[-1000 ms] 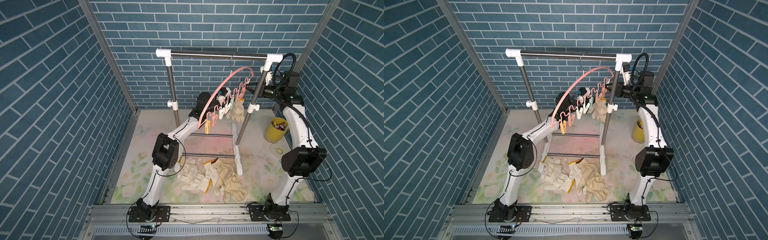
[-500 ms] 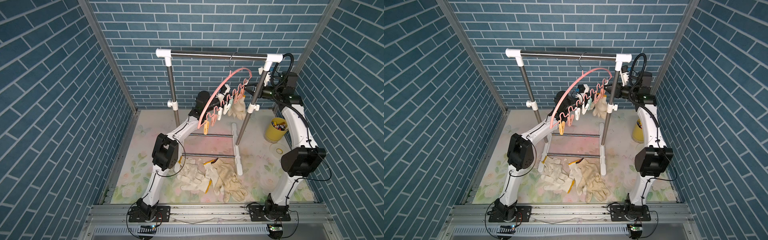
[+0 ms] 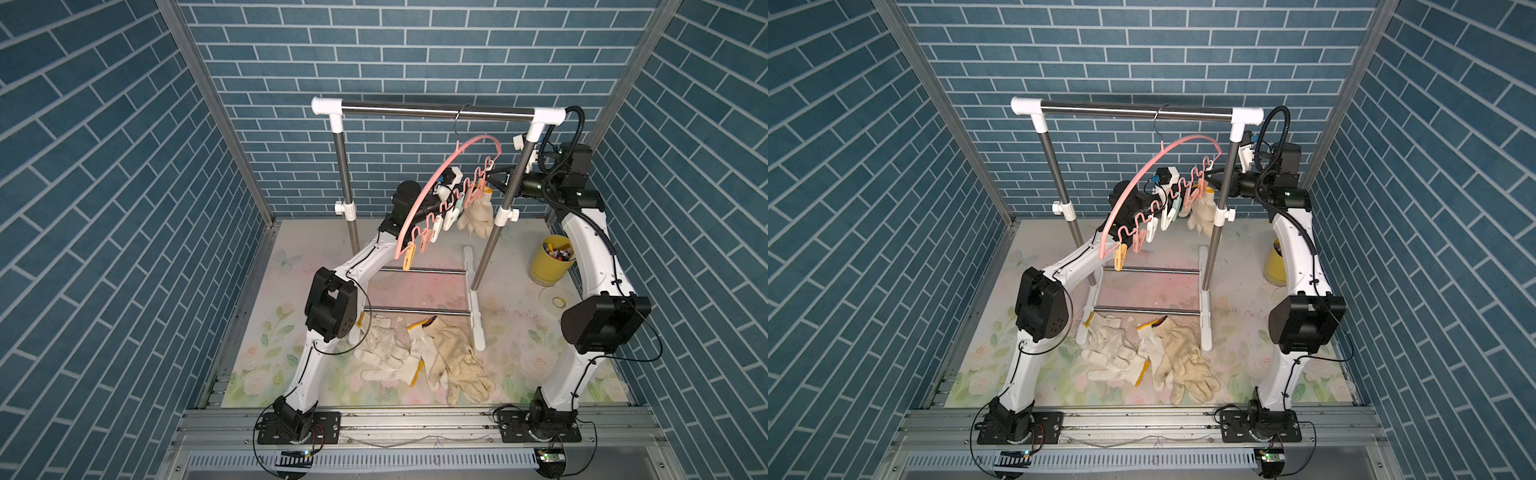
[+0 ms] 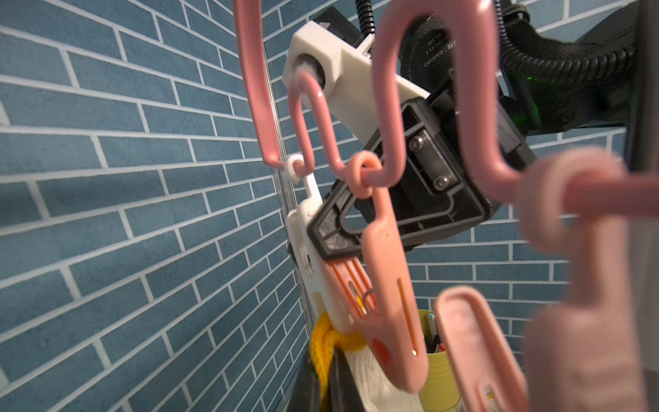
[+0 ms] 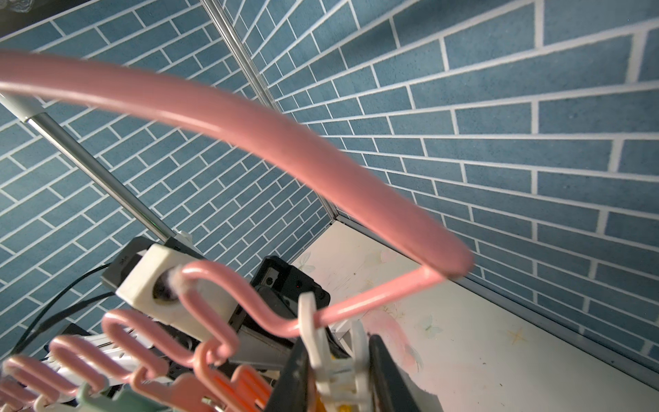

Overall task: Clip the gloves onto a hanger to dry
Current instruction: Clamp the glove onto the hanger.

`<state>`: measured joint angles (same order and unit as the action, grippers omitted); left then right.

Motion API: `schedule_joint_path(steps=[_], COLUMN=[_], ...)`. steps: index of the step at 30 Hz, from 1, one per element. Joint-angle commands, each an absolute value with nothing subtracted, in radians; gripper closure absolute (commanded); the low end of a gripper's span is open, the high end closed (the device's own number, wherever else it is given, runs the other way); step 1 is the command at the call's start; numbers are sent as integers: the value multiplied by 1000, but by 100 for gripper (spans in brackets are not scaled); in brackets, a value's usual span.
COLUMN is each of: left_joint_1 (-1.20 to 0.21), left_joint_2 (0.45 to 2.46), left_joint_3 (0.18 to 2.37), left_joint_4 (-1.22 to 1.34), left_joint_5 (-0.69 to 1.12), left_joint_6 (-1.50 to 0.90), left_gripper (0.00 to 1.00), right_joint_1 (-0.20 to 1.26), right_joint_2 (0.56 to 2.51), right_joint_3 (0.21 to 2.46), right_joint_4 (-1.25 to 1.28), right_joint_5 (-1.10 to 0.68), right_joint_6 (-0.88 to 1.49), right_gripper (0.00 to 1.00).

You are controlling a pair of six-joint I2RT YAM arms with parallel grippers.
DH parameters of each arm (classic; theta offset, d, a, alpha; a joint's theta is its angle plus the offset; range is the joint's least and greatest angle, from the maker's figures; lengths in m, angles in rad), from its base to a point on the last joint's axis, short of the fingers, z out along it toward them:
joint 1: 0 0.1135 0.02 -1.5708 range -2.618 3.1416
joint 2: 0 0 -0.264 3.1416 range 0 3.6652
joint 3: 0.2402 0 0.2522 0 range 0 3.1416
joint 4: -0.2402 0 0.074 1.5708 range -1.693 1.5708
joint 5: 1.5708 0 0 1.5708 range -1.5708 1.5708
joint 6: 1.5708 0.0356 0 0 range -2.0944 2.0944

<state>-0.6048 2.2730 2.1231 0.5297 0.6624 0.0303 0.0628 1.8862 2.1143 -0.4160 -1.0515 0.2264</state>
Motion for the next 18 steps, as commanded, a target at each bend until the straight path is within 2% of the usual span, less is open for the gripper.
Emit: schedule_joint_path(steps=[1, 18], left_joint_1=[-618, -627], left_joint_2=[2277, 2272], left_joint_3=[2170, 2164], left_joint_4=[558, 535], left_joint_5=[660, 650], left_joint_6=[28, 50], left_gripper=[100, 100], right_joint_1=[72, 74], right_joint_2=[1869, 1864], right_joint_3=[2140, 2161], right_joint_4=[-451, -475], right_joint_5=[-1064, -1048], right_joint_6=[153, 137], right_gripper=[99, 95])
